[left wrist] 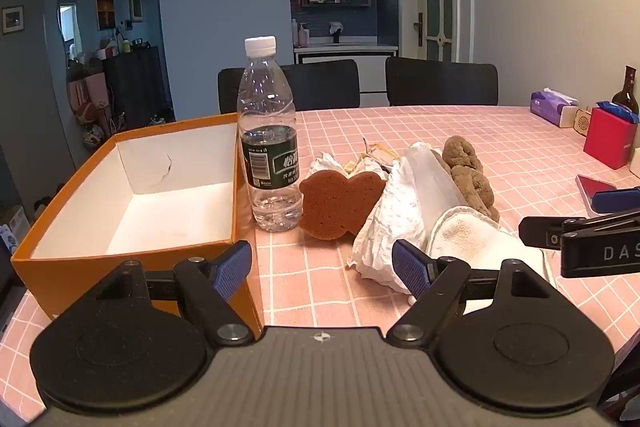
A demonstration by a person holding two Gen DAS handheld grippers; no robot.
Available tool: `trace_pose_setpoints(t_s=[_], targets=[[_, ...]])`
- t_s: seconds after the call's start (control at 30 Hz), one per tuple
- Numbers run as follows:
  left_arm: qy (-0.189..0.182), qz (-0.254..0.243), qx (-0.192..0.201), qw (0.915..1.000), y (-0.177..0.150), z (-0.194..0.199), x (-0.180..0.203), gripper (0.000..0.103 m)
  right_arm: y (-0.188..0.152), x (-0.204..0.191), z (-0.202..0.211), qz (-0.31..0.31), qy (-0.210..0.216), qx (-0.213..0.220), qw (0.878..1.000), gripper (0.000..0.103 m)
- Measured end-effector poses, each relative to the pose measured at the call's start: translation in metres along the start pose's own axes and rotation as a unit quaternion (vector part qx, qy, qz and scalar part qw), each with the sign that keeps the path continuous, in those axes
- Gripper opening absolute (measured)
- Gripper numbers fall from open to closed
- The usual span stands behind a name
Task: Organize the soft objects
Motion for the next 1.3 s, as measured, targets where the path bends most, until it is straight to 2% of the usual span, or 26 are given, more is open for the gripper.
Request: trace_pose_setpoints(t_s=[0.17, 0.43, 0.5, 1.3], targets=[[-0.001, -0.005, 0.001, 1.0000, -0.002, 0.001, 0.002, 0.094, 0.004, -0.002, 0.001, 0.001, 0.001, -0.005, 1.000, 0.100], [-0.005, 0.000, -0.014, 0.9999, -0.006, -0.005, 0.000, 0.094, -0.015, -0.001, -0.007, 0.001, 0.000, -0.005, 1.000, 0.100], [-0.005, 0.000, -0.017, 0.9998, -0.007, -0.005, 0.000, 0.094, -0.009, -0.002, -0.004, 0.003, -0.004, -0.017, 1.000, 0.100], [-0.002, 0.006, -0.028, 0.9996, -0.013, -0.006, -0.005, 0.094, -0.005, -0.007, -0.005, 0.009, -0.017, -0.033, 0.999, 0.100]])
Point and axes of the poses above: each gripper's, at about its wrist camera, not at the fingertips, and z roughly against the way its jaws point, x to its right, y to its top, the point moved 7 cm from there along -z, roughly the way its jaws point, and after that the axes turned 2 degrees about z, right-handed, at the moved point
